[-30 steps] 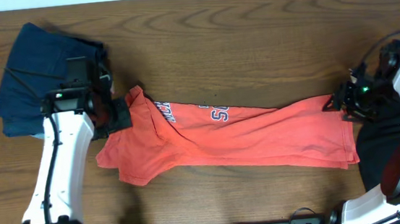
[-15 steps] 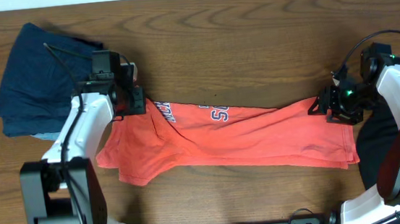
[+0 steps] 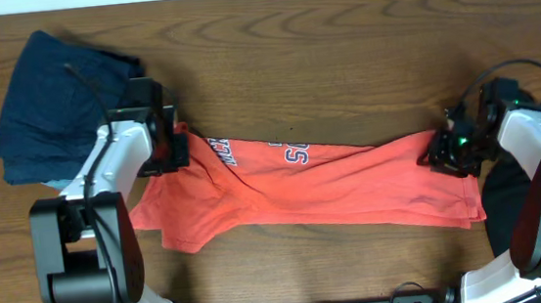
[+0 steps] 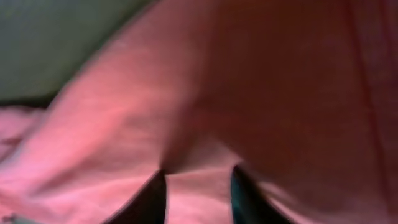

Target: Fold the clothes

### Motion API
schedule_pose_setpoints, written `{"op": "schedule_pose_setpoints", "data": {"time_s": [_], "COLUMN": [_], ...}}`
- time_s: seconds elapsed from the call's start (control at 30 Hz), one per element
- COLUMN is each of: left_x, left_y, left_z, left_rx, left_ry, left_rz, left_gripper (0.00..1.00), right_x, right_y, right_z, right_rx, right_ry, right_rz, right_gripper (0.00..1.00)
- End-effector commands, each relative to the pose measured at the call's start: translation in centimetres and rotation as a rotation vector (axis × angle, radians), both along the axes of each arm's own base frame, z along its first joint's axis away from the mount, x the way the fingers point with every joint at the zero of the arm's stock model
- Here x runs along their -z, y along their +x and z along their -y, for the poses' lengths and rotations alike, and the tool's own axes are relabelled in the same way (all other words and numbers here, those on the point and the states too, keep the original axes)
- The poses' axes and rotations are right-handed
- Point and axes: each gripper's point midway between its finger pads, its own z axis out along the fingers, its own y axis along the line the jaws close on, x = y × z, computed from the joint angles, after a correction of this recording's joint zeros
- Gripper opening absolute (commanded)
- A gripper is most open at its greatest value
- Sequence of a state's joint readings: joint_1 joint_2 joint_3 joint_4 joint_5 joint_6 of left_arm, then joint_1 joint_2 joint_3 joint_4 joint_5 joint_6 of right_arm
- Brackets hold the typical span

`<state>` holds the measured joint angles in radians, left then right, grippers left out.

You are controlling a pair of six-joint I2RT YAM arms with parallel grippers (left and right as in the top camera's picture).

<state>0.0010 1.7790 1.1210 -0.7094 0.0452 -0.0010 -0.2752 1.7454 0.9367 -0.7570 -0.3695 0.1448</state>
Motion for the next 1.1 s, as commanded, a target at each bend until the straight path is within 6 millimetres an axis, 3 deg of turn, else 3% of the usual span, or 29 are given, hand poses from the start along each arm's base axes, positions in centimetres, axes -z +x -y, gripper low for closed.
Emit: {"op": "schedule_pose_setpoints", "data": {"time_s": [0.0, 0.17, 0.27, 0.4, 0.5, 0.63, 0.7, 0.83, 1.07], "left_x": [-2.3, -2.1, -2.1, -2.3, -2.9, -5.2, -6.6, -8.4, -7.6], "left_y": [0.5, 0.1, 0.1, 0.3, 1.1, 3.2, 4.2, 6.0, 8.6], "left_z": [-1.7, -2.6, -3.2, -3.8, -2.5, 0.4, 0.9, 0.8, 2.7], "left_rx": [-0.071, -0.099, -0.109, -0.134, -0.123, -0.027, 0.013, 0.081, 0.293], "left_ry": [0.031, 0.032, 0.048, 0.056, -0.023, -0.183, -0.206, -0.178, -0.129], "left_rz": [0.05, 0.032, 0.035, 0.047, 0.083, 0.203, 0.273, 0.386, 0.465], "left_gripper": [0.06, 0.06, 0.06, 0.06, 0.22, 0.34, 0.39, 0.4, 0.4], "right_x": [1.2, 3.1, 3.7, 3.5, 3.3, 3.2, 2.7, 0.2, -4.1], "right_y": [-1.1, -0.9, -0.9, -0.4, -0.3, -0.6, -0.6, -0.4, -0.9], "right_z": [1.0, 1.7, 3.6, 3.8, 3.3, 2.9, 2.8, 2.0, 0.3], "right_rx": [0.097, 0.128, 0.226, 0.275, 0.254, 0.23, 0.19, 0.113, 0.098], "right_ry": [-0.087, -0.126, -0.207, -0.178, -0.141, -0.124, -0.124, -0.095, -0.033], "right_rz": [-0.045, 0.015, 0.007, 0.022, 0.032, 0.023, 0.033, 0.081, 0.153], "right_gripper": [0.19, 0.09, 0.01, 0.01, 0.04, 0.11, 0.16, 0.26, 0.33]}}
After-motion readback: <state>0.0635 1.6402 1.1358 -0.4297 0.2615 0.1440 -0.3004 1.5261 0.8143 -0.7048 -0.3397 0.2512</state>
